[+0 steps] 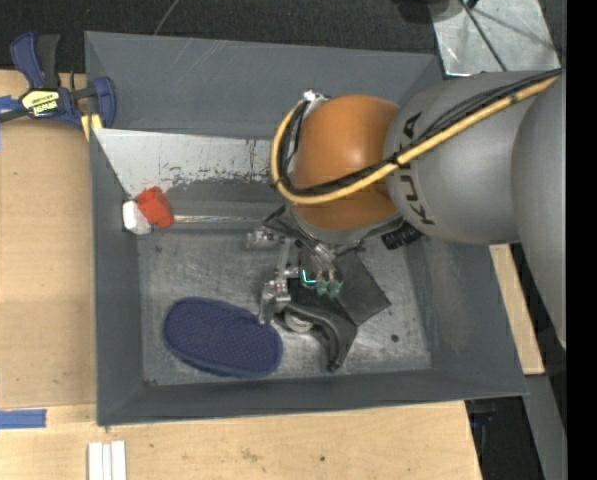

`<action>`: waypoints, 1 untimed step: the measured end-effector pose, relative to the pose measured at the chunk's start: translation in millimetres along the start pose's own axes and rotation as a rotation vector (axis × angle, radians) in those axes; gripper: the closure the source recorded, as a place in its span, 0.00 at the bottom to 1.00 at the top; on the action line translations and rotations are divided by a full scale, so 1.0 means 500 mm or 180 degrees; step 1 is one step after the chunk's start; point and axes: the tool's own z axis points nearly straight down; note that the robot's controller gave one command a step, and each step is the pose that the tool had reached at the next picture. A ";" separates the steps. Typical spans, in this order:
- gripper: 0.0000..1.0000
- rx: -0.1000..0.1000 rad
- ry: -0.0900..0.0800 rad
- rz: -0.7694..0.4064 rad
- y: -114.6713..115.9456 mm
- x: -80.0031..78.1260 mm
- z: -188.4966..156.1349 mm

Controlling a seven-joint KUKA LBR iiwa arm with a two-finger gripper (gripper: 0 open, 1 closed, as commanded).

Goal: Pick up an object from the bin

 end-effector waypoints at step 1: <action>0.00 0.0011 -0.0009 -0.0059 -0.171 0.046 0.026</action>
Offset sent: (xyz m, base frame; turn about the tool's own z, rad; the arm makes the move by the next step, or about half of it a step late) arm -0.0224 -0.0790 -0.0118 -0.0265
